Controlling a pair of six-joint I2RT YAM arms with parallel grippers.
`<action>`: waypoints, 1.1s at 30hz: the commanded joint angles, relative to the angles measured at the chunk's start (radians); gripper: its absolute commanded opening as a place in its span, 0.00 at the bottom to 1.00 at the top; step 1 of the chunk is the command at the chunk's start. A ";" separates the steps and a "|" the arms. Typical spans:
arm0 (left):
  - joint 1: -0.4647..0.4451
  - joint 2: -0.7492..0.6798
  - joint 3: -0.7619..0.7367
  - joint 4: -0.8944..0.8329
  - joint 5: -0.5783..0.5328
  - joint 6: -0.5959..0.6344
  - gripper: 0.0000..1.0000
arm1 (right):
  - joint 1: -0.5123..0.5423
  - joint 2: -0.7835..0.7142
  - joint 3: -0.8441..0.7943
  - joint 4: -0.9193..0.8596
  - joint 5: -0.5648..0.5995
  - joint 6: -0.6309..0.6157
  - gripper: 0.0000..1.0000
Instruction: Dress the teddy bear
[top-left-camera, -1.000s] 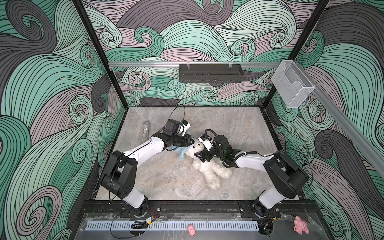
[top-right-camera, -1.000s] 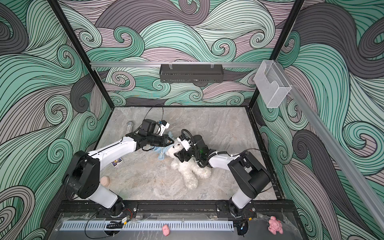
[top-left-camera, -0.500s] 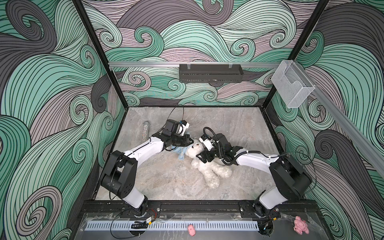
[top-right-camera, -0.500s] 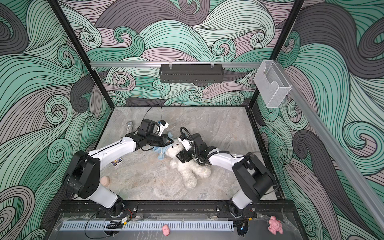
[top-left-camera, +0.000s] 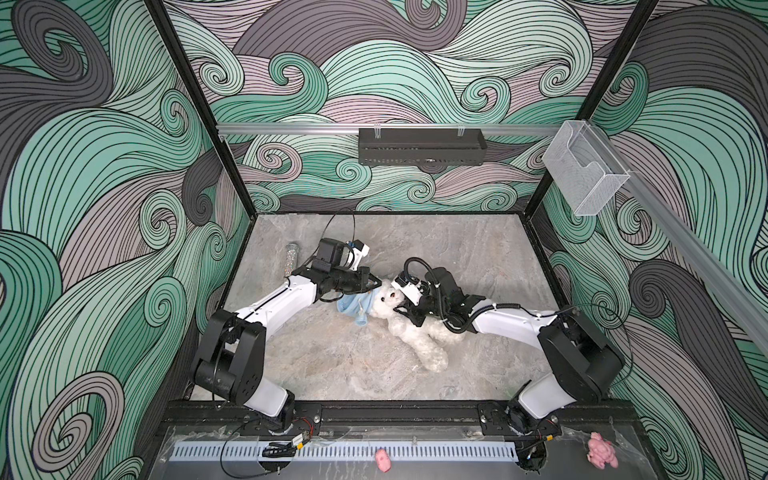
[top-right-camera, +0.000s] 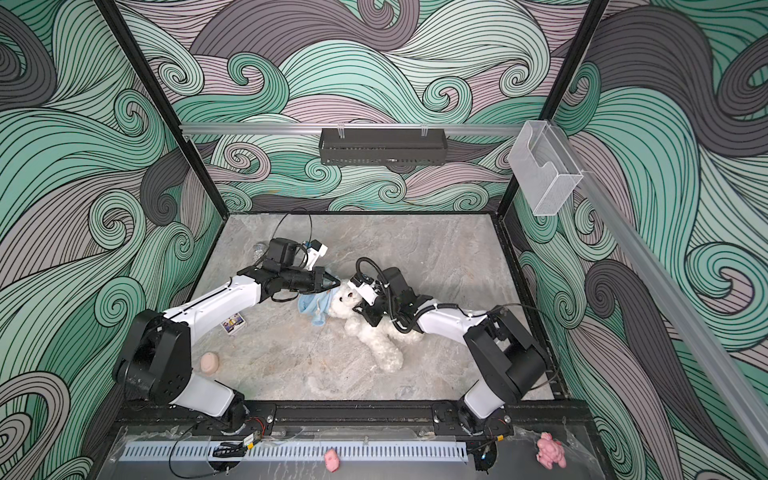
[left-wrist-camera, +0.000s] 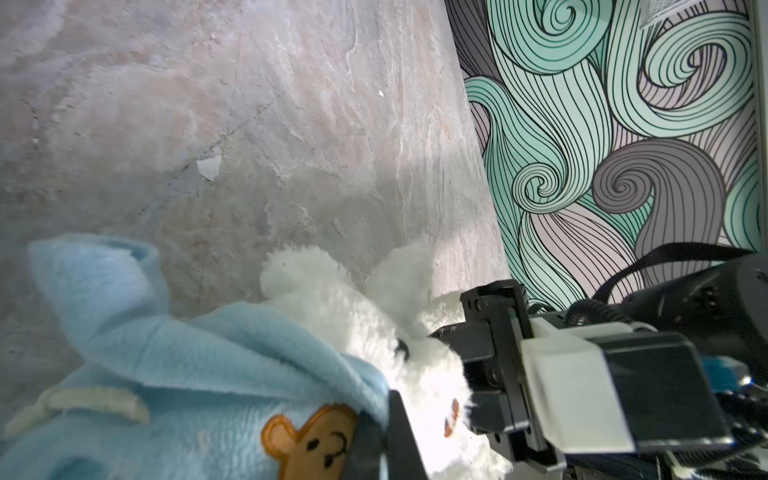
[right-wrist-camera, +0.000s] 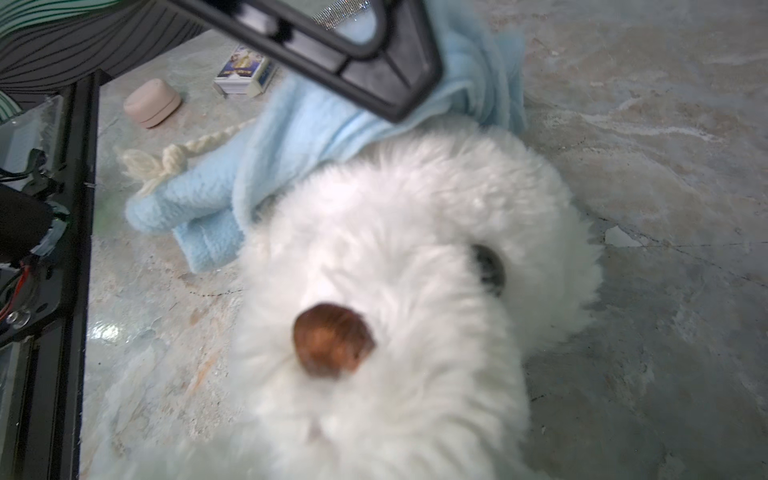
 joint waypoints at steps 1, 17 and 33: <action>0.000 0.003 0.006 -0.018 0.067 0.008 0.00 | -0.015 -0.029 -0.033 0.139 -0.080 -0.022 0.14; -0.037 0.048 0.007 0.194 0.218 -0.196 0.00 | 0.063 0.132 -0.027 0.345 0.141 0.214 0.12; -0.133 0.124 0.055 0.075 0.194 -0.105 0.26 | 0.065 0.165 -0.102 0.628 0.115 0.280 0.12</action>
